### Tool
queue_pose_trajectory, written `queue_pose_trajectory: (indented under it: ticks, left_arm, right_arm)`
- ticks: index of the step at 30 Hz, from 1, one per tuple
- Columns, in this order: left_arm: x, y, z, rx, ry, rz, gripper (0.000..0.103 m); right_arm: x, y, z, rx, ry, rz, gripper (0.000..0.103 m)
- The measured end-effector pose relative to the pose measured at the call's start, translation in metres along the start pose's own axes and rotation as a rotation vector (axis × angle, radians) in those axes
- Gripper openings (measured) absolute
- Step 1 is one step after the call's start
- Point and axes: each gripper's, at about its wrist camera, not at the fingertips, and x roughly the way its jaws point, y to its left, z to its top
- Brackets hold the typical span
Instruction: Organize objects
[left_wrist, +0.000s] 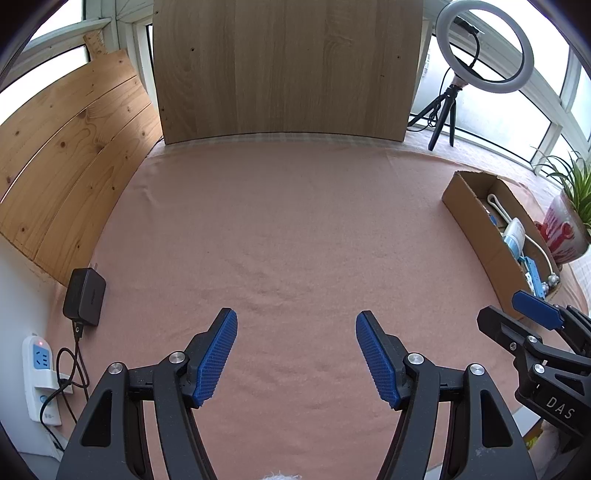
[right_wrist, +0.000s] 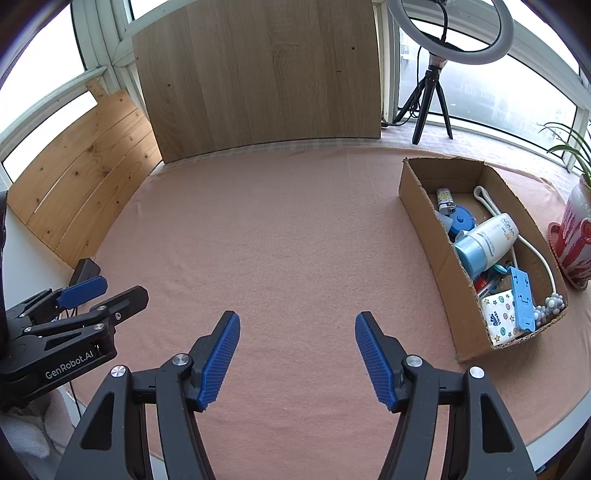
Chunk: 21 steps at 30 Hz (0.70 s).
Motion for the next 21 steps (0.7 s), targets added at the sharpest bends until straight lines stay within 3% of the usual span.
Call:
queue_pose_trajectory:
  ticks: [21]
  left_arm:
    - [0.0040,0.0008,0.0007,-0.003,0.002,0.001,0.070]
  right_arm:
    - [0.0009,-0.0036,-0.0006,0.008,0.004,0.000,0.061]
